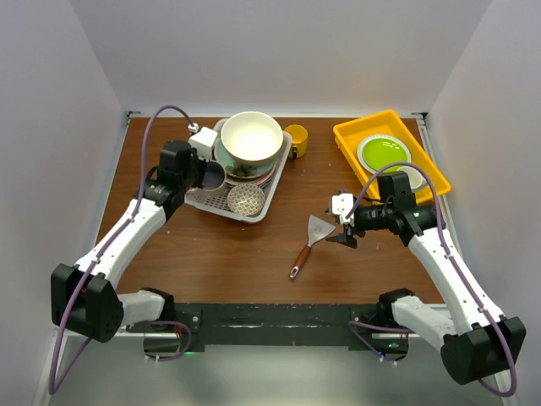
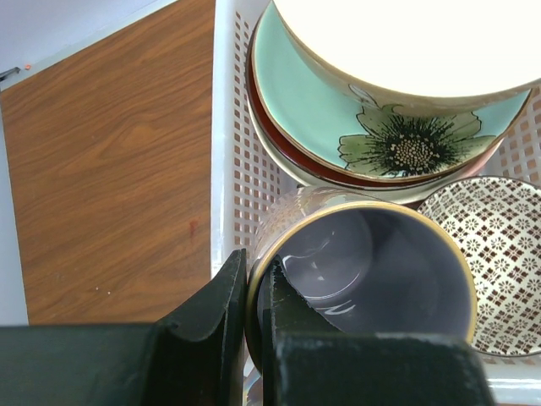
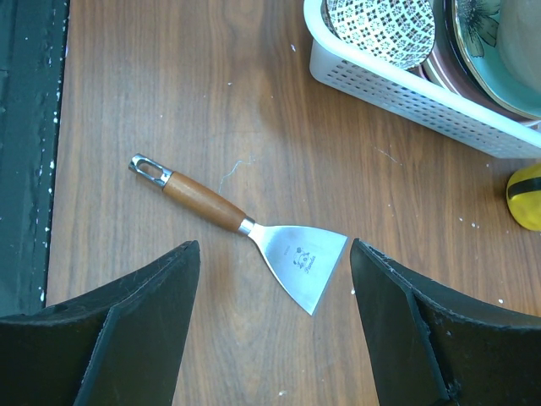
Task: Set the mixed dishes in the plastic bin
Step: Place the cup in the plastic bin.
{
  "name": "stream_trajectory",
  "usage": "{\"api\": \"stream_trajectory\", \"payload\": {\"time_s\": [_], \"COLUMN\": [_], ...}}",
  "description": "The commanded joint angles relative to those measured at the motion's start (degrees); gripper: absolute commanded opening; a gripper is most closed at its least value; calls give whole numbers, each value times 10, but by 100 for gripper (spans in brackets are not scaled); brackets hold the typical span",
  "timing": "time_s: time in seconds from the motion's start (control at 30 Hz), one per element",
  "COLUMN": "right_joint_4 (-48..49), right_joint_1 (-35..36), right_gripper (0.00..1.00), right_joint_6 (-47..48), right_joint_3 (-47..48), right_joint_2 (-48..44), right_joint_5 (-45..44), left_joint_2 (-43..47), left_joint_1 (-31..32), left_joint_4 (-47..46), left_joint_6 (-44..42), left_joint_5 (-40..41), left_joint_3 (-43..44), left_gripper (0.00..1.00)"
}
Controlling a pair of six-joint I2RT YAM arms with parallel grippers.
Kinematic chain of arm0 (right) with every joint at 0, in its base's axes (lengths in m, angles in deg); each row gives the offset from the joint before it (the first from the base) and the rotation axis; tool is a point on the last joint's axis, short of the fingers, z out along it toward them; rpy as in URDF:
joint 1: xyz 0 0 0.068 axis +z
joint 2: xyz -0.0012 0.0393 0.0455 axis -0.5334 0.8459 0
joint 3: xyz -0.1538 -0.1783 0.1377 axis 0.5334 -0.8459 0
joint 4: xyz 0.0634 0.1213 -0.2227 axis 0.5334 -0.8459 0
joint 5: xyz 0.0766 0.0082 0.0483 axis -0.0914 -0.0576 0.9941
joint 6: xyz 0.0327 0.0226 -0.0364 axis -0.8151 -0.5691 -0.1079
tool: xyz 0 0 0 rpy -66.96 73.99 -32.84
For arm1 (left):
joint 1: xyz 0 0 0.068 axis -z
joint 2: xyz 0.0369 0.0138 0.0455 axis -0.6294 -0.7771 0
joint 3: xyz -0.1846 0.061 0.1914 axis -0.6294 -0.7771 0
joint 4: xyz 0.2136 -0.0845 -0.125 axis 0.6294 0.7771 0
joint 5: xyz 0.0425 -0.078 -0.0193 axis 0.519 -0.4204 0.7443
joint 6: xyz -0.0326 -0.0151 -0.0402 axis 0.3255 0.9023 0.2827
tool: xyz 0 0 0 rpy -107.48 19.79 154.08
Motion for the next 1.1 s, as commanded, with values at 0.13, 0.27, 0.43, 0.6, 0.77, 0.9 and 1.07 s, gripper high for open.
{"api": "stream_trajectory", "payload": {"time_s": [0.13,0.27,0.43,0.6,0.77,0.9,1.07], "right_joint_4": [8,8,6,6,5,3,2], "right_joint_1": [-4,-4,-4,-3,-4,-3,-3], "right_gripper": [75,75,76,76,76,76,76], "right_joint_6": [7,8,9,10,10,11,13], "right_joint_3": [-4,-4,-4,-4,-3,-3,-3], "right_joint_2": [-7,-7,-8,-8,-8,-8,-7], "right_joint_5": [21,21,21,22,21,21,22], "left_joint_2": [6,-5,-16,-28,-55,-70,-76], "left_joint_1": [-2,-2,-2,-2,-2,-2,-2], "left_joint_4": [-55,-52,-51,-49,-34,-29,-29], "left_joint_6": [-23,-27,-32,-33,-33,-30,-26], "left_joint_5": [-7,-12,-20,-23,-35,-36,-36], "left_joint_3": [24,24,29,33,53,60,60], "left_gripper": [0,0,0,0,0,0,2]}}
